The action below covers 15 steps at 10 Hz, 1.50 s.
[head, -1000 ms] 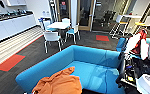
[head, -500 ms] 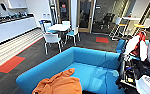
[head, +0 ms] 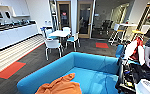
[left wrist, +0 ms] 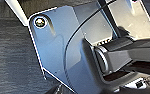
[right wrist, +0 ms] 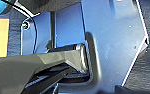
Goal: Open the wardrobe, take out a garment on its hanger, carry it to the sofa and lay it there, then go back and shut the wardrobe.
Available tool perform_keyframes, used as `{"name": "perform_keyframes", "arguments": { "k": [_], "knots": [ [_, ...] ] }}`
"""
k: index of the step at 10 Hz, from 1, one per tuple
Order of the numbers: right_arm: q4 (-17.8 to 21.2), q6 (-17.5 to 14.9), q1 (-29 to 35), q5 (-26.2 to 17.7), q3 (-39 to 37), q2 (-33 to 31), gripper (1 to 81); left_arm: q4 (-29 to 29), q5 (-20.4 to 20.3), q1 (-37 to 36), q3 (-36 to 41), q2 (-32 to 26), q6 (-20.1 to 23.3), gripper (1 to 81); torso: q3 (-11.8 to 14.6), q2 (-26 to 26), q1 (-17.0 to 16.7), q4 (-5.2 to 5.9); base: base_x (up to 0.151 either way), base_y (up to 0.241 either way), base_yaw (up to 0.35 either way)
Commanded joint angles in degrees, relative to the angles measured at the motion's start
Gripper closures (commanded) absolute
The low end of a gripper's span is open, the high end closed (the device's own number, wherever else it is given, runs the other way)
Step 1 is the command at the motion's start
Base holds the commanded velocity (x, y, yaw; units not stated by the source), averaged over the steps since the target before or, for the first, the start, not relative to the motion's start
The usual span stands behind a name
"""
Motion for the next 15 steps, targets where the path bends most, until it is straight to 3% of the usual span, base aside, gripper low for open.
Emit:
{"name": "perform_keyframes", "arguments": {
  "k": [1,15],
  "knots": [
    [-0.64,-0.25,1.42,-2.91,0.31,0.39,1.0,0.90,2.89,-1.73,-0.23,0.06,0.11,1.0,0.02,0.00,0.07,0.00,0.000,0.000,0.000],
    [-0.72,-0.25,1.42,-3.08,0.40,0.65,1.0,0.90,2.89,-1.72,-0.23,0.15,0.19,1.0,0.00,-0.05,0.07,0.00,-0.068,0.000,0.000]
  ]
}}
